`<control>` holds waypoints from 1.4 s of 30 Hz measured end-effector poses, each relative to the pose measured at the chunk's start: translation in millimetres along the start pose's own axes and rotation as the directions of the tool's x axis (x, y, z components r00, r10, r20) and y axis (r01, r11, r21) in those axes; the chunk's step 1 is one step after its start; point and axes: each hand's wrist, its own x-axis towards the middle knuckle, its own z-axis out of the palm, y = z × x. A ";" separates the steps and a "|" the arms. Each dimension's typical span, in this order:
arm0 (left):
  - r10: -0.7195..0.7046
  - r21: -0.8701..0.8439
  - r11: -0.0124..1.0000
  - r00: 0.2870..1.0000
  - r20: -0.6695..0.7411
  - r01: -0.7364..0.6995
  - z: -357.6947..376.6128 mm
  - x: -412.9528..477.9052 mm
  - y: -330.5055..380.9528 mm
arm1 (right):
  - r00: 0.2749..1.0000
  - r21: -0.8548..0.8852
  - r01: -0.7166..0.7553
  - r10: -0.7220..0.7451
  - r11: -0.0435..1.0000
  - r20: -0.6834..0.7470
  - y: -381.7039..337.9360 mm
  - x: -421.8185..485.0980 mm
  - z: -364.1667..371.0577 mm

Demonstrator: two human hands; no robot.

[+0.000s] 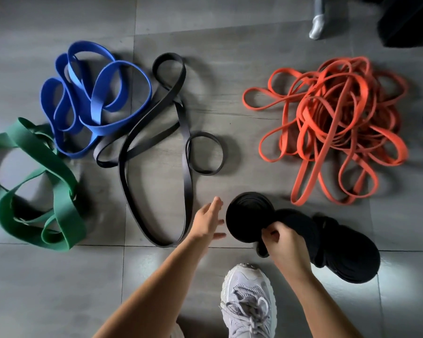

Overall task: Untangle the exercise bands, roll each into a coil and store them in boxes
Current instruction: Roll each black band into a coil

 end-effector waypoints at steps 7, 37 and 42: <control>0.326 0.639 0.768 0.877 -0.352 -0.030 -55.2 13.4 -18.6 | 0.969 0.020 0.226 -0.227 0.974 0.095 -54.9 18.3 26.0; 0.941 0.568 0.298 0.337 -0.037 -0.768 -142.9 -409.6 130.4 | 0.558 -0.162 0.829 -0.806 0.535 0.195 -302.5 -243.9 -184.9; 0.954 0.266 0.300 0.292 -0.072 -0.916 -150.7 -492.0 118.1 | 0.487 0.051 0.872 -0.873 0.487 0.015 -301.8 -299.0 -185.1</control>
